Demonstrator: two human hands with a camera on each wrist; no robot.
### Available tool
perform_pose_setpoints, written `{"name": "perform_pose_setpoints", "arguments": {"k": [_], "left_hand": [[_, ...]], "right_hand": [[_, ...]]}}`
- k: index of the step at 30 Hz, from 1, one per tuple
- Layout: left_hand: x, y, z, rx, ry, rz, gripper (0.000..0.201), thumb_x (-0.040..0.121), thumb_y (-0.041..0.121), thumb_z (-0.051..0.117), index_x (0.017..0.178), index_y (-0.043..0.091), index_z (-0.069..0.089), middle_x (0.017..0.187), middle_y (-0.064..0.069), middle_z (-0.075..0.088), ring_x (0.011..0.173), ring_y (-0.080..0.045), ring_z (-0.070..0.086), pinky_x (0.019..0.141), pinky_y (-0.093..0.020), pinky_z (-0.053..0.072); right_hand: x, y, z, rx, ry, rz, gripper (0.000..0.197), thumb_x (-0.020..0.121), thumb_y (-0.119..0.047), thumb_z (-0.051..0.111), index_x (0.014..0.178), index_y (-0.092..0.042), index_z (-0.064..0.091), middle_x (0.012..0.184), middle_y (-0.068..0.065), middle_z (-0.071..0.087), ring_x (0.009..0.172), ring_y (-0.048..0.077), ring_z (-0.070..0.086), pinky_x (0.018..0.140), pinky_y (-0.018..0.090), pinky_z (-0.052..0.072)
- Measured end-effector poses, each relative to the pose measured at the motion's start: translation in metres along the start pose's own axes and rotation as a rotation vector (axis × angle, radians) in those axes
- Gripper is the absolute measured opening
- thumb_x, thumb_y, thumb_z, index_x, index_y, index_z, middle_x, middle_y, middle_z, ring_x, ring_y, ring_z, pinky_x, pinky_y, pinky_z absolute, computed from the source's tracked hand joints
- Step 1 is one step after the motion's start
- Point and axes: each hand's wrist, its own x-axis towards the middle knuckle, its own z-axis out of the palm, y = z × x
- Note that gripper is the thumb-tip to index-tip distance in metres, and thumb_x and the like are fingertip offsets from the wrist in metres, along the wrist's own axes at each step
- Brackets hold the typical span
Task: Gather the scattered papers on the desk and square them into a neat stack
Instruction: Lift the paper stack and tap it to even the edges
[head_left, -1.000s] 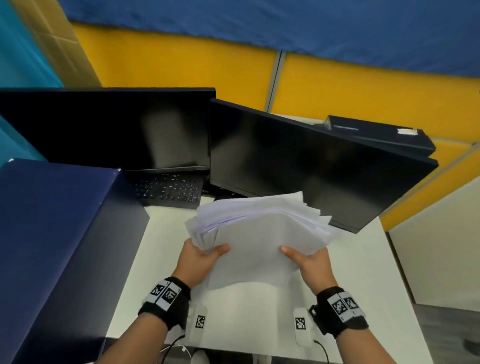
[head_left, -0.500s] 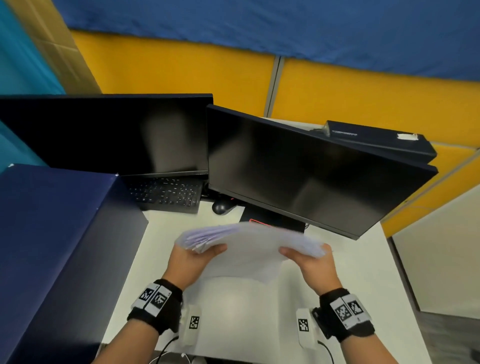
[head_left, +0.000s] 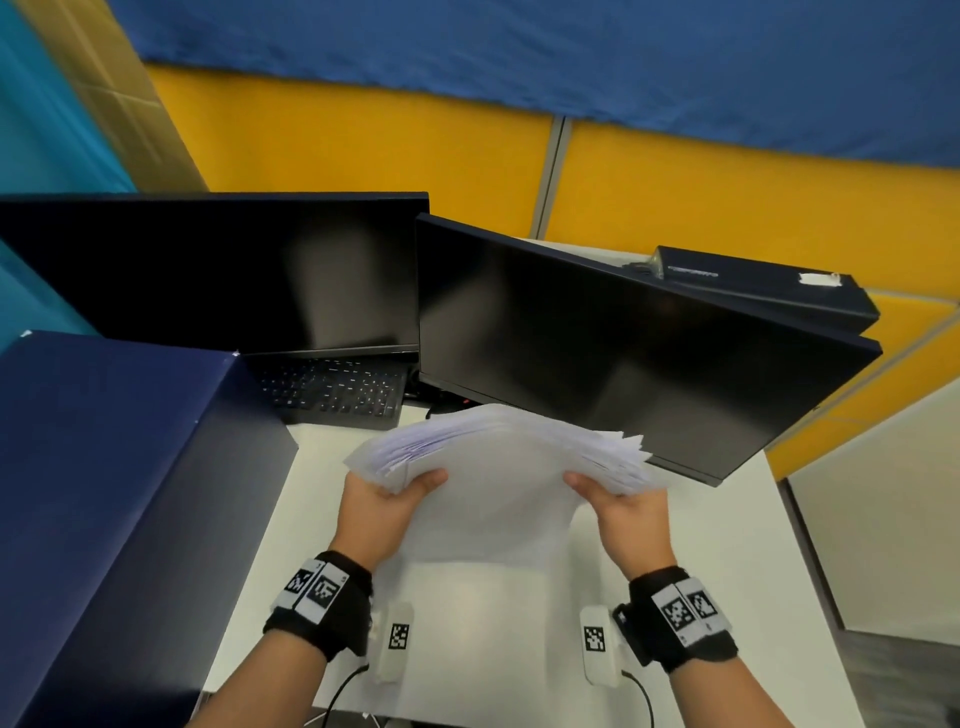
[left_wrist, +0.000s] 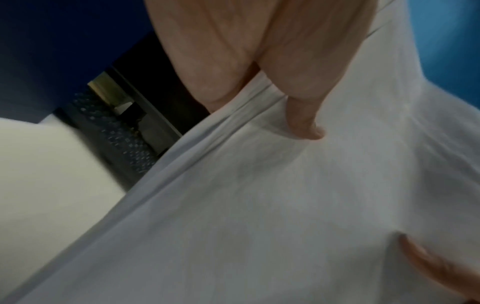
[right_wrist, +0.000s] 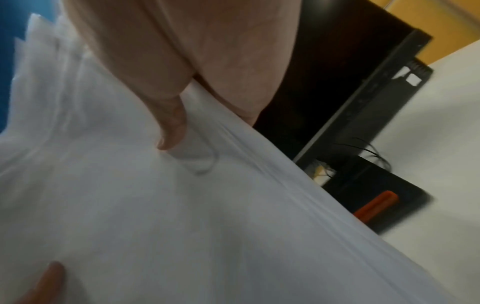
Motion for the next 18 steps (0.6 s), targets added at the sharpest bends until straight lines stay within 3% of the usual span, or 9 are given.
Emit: {"name": "perform_pose_setpoints", "arguments": {"k": [2, 4, 5, 7, 9, 10, 13, 15, 18], "left_hand": [[0.003, 0.013, -0.002, 0.031, 0.022, 0.06, 0.027, 0.076, 0.012, 0.084, 0.092, 0.031, 0.073, 0.089, 0.024, 0.076, 0.087, 0.006, 0.07, 0.08, -0.011, 0.053], [0.001, 0.025, -0.001, 0.096, 0.038, 0.129, 0.028, 0.075, 0.014, 0.085, 0.082, 0.035, 0.069, 0.081, 0.032, 0.071, 0.08, 0.013, 0.066, 0.076, -0.008, 0.049], [0.0, 0.029, 0.0, 0.127, 0.051, 0.163, 0.03, 0.074, 0.014, 0.085, 0.079, 0.037, 0.066, 0.076, 0.03, 0.07, 0.078, 0.018, 0.063, 0.074, -0.005, 0.047], [-0.003, 0.033, 0.002, 0.144, 0.042, 0.191, 0.033, 0.072, 0.016, 0.085, 0.073, 0.043, 0.067, 0.071, 0.023, 0.07, 0.079, 0.023, 0.06, 0.074, -0.001, 0.044], [-0.002, 0.024, 0.001, 0.068, -0.032, 0.141, 0.031, 0.069, 0.023, 0.086, 0.088, 0.043, 0.074, 0.083, 0.019, 0.075, 0.086, 0.011, 0.067, 0.081, -0.006, 0.048], [-0.002, 0.013, 0.0, 0.028, -0.06, 0.084, 0.036, 0.066, 0.022, 0.089, 0.097, 0.035, 0.075, 0.088, 0.012, 0.077, 0.087, 0.002, 0.071, 0.084, -0.014, 0.053], [0.002, -0.025, 0.001, 0.02, -0.064, -0.129, 0.041, 0.064, 0.013, 0.093, 0.1, 0.021, 0.073, 0.096, -0.002, 0.079, 0.093, -0.015, 0.076, 0.082, -0.028, 0.061], [0.005, -0.032, 0.008, 0.026, -0.055, -0.16, 0.042, 0.068, 0.013, 0.091, 0.103, 0.024, 0.071, 0.102, 0.001, 0.078, 0.098, -0.011, 0.074, 0.084, -0.026, 0.06], [0.01, -0.027, 0.011, 0.004, -0.035, -0.118, 0.043, 0.072, 0.009, 0.088, 0.11, 0.02, 0.07, 0.107, 0.002, 0.077, 0.1, -0.006, 0.072, 0.085, -0.019, 0.057]], "right_hand": [[0.001, -0.015, -0.004, -0.035, 0.004, -0.105, 0.041, 0.08, 0.004, 0.076, 0.076, -0.037, 0.079, 0.078, -0.019, 0.076, 0.077, 0.003, 0.073, 0.075, 0.025, 0.057], [-0.001, -0.032, -0.008, -0.015, -0.018, -0.186, 0.03, 0.081, 0.012, 0.07, 0.082, -0.016, 0.08, 0.069, -0.028, 0.072, 0.07, -0.007, 0.069, 0.067, 0.01, 0.052], [-0.002, -0.035, -0.009, 0.014, -0.01, -0.206, 0.029, 0.081, 0.016, 0.068, 0.085, -0.011, 0.077, 0.066, -0.03, 0.07, 0.067, -0.011, 0.067, 0.062, 0.004, 0.048], [-0.002, -0.036, -0.011, 0.072, 0.006, -0.208, 0.032, 0.081, 0.015, 0.07, 0.083, -0.017, 0.073, 0.069, -0.024, 0.073, 0.066, -0.006, 0.068, 0.063, 0.005, 0.049], [0.0, -0.021, -0.012, 0.069, -0.006, -0.162, 0.032, 0.08, 0.003, 0.077, 0.086, -0.028, 0.075, 0.083, -0.006, 0.078, 0.073, 0.012, 0.073, 0.07, 0.018, 0.054], [0.001, -0.009, -0.012, 0.058, -0.04, -0.11, 0.03, 0.078, -0.001, 0.08, 0.091, -0.028, 0.076, 0.09, -0.002, 0.079, 0.08, 0.016, 0.075, 0.075, 0.024, 0.056], [0.003, 0.032, -0.002, 0.012, -0.114, 0.1, 0.027, 0.073, -0.007, 0.085, 0.095, -0.019, 0.076, 0.091, -0.008, 0.08, 0.09, 0.015, 0.076, 0.076, 0.024, 0.057], [0.003, 0.041, 0.006, -0.001, -0.086, 0.141, 0.029, 0.074, -0.006, 0.085, 0.095, -0.023, 0.075, 0.092, -0.013, 0.079, 0.092, 0.014, 0.075, 0.075, 0.017, 0.057], [0.006, 0.037, 0.006, 0.027, 0.002, 0.108, 0.034, 0.075, -0.004, 0.083, 0.098, -0.028, 0.074, 0.098, -0.015, 0.078, 0.092, 0.004, 0.073, 0.082, 0.017, 0.056]]}}
